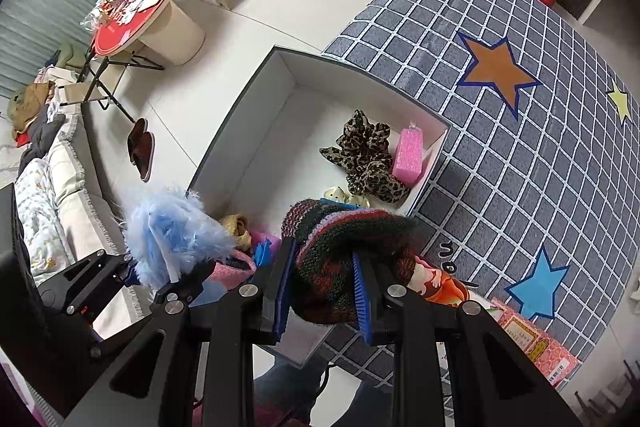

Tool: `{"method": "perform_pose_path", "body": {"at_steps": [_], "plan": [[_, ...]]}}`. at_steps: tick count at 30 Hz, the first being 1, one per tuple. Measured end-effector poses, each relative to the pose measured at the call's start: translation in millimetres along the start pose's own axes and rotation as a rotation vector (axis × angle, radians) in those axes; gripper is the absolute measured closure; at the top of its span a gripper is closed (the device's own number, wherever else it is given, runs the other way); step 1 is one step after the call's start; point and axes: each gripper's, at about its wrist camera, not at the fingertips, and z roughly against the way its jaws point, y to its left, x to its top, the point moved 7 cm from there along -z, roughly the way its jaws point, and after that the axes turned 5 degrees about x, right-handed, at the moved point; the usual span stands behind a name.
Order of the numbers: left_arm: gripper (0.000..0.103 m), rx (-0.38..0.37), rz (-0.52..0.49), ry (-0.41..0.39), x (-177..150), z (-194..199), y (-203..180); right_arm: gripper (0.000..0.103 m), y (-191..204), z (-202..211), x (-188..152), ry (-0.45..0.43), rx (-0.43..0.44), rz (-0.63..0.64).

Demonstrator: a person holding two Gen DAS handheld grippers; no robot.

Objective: Organize soft objects

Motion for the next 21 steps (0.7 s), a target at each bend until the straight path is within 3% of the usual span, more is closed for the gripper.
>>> {"method": "perform_pose_path", "body": {"at_steps": [9,11,14,15,16,17,19,21], "plan": [[0.072,0.001,0.007,0.010,4,-7,3,0.074,-3,-4,4,0.007,-0.013,0.002],[0.067,0.001,0.015,0.002,5,-7,3,0.074,-3,-5,8,0.003,-0.017,0.008],[0.042,0.005,0.022,-0.022,7,-5,4,0.074,-2,-3,13,-0.002,-0.015,0.022],[0.026,0.011,0.023,-0.029,7,-3,4,0.073,-1,-3,16,0.000,-0.014,0.032],[0.018,0.014,0.019,-0.036,8,-2,4,0.062,0,-2,17,0.002,-0.015,0.037],[0.018,0.017,0.014,-0.041,8,-1,4,0.029,0,-2,18,0.003,-0.018,0.042],[0.017,0.023,-0.010,-0.051,7,0,2,0.000,1,3,20,-0.022,-0.021,0.053],[0.015,0.033,-0.016,-0.070,7,2,3,0.000,3,9,21,-0.044,-0.035,0.072]]}}
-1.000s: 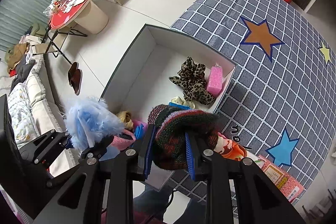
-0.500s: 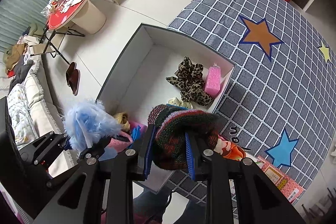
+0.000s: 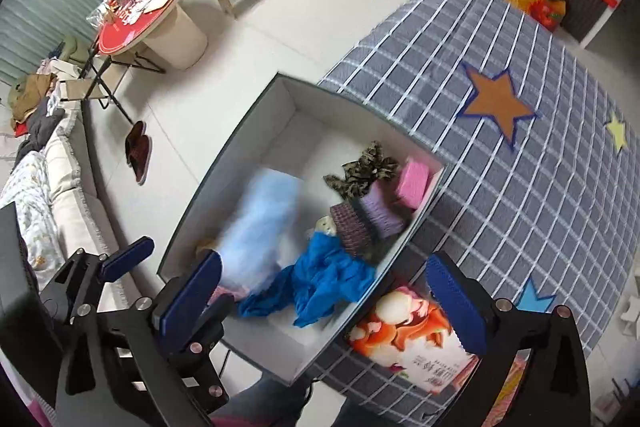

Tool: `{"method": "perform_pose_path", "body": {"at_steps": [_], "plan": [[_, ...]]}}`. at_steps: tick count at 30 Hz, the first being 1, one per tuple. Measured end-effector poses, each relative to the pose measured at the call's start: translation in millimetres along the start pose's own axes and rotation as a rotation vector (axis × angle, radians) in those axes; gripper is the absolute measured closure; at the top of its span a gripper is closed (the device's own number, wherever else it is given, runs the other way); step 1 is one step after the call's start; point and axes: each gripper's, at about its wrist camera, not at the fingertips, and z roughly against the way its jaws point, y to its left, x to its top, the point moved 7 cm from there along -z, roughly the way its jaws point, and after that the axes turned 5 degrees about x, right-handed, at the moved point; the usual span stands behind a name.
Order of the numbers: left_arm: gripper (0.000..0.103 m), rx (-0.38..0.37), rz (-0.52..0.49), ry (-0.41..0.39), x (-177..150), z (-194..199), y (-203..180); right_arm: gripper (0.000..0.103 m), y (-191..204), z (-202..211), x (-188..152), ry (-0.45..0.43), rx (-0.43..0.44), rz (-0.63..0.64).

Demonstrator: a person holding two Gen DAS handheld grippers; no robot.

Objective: Organize soft objects

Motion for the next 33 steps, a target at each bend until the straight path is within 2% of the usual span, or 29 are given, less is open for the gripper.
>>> {"method": "perform_pose_path", "body": {"at_steps": [3,5,7,9,13,18,21,25,33], "plan": [[0.003,-0.001,0.002,-0.065,5,13,4,0.000,2,-2,-5,0.037,-0.027,0.030],[0.001,0.041,-0.004,-0.135,12,31,12,0.000,0,-4,-11,0.075,-0.070,0.035],[0.001,0.058,-0.024,-0.166,15,44,15,0.000,-1,0,-16,0.066,-0.088,0.031],[0.001,0.016,-0.061,-0.144,12,55,16,0.000,-1,9,-20,0.045,-0.061,0.012],[0.001,-0.068,-0.063,-0.120,1,74,17,0.000,2,27,-28,-0.004,-0.049,0.003],[0.001,-0.174,0.045,-0.044,-21,74,11,0.000,7,30,-36,-0.018,-0.055,-0.014],[0.001,-0.147,0.026,-0.024,-30,71,2,0.000,11,23,-40,0.015,-0.053,-0.016],[0.001,-0.111,0.019,-0.060,-32,80,5,0.000,19,16,-47,0.044,-0.055,0.007],[0.001,-0.085,0.015,-0.063,-36,84,9,0.000,23,16,-51,0.040,-0.049,0.011]]}}
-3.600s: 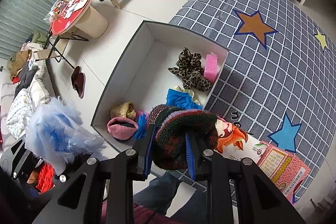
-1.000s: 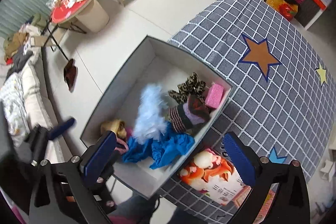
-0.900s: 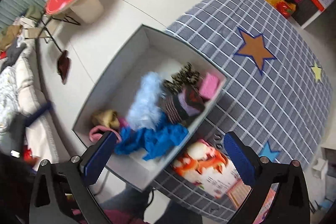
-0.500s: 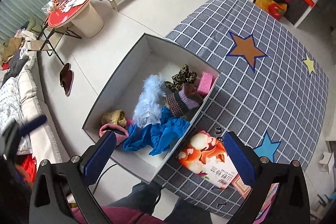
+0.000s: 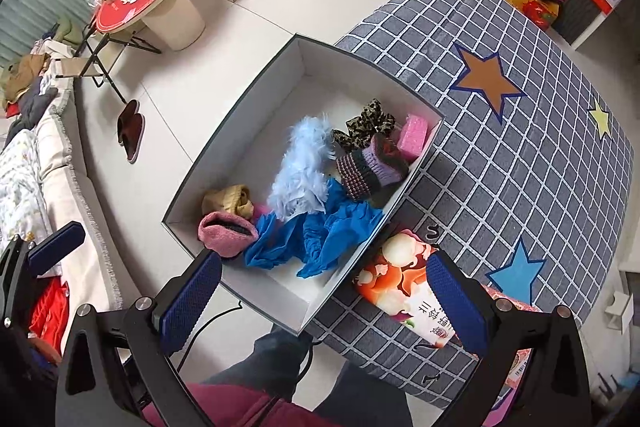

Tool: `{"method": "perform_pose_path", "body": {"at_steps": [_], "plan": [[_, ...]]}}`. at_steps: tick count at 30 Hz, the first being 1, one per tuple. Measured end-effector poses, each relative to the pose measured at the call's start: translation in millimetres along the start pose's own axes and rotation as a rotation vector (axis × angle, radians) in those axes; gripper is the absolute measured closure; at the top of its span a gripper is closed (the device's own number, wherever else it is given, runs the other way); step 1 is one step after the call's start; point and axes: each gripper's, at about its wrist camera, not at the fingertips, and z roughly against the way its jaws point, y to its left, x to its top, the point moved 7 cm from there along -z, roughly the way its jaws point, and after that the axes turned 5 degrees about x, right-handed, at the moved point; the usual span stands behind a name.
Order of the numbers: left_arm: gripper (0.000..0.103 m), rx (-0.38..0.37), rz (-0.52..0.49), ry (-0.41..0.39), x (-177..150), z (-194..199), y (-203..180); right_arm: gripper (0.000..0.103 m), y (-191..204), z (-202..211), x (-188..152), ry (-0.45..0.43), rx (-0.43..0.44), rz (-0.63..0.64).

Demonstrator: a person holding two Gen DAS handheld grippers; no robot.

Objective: Organize soft objects

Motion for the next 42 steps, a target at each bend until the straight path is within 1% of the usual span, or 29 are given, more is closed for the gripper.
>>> {"method": "perform_pose_path", "body": {"at_steps": [9,22,42], "plan": [[0.001,-0.001,-0.018,-0.002,-1,2,-6,0.000,-3,2,-4,0.000,0.006,-0.019],[0.001,-0.001,-0.018,0.000,-2,3,-7,0.000,-8,2,-9,0.003,0.015,-0.043],[0.001,-0.017,-0.021,-0.002,-1,3,-6,0.000,-10,7,-13,-0.014,0.012,-0.074]]}}
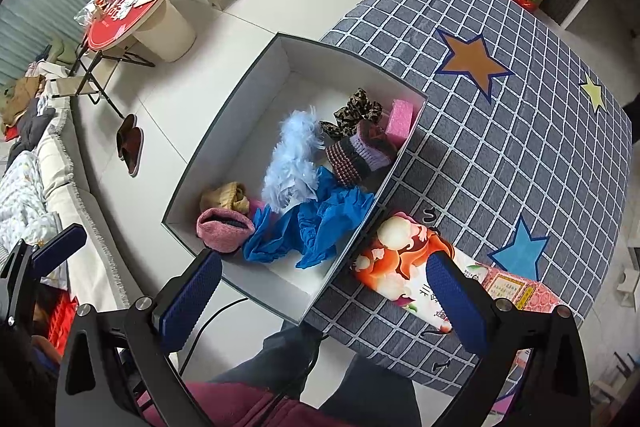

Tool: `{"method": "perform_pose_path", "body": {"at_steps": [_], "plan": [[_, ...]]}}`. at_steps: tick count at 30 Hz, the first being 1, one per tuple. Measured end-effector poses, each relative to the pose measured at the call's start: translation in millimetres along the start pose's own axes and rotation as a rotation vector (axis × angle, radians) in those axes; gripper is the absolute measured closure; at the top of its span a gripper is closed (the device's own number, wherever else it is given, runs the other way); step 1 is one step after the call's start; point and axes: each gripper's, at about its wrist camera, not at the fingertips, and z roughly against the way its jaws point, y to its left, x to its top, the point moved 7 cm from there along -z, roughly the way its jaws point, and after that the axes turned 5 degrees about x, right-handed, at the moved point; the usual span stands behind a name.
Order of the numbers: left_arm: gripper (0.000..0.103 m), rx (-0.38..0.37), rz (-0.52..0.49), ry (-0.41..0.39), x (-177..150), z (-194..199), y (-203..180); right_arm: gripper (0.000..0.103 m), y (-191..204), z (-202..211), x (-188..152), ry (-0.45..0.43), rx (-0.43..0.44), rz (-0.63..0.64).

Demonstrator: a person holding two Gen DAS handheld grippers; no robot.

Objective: Organize soft objects

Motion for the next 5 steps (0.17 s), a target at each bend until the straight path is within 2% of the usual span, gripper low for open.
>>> {"method": "perform_pose_path", "body": {"at_steps": [5], "plan": [[0.001,-0.032,0.021,-0.032,2.4,6.8,5.3,0.000,0.1,0.1,-0.2,0.000,0.000,0.000]]}}
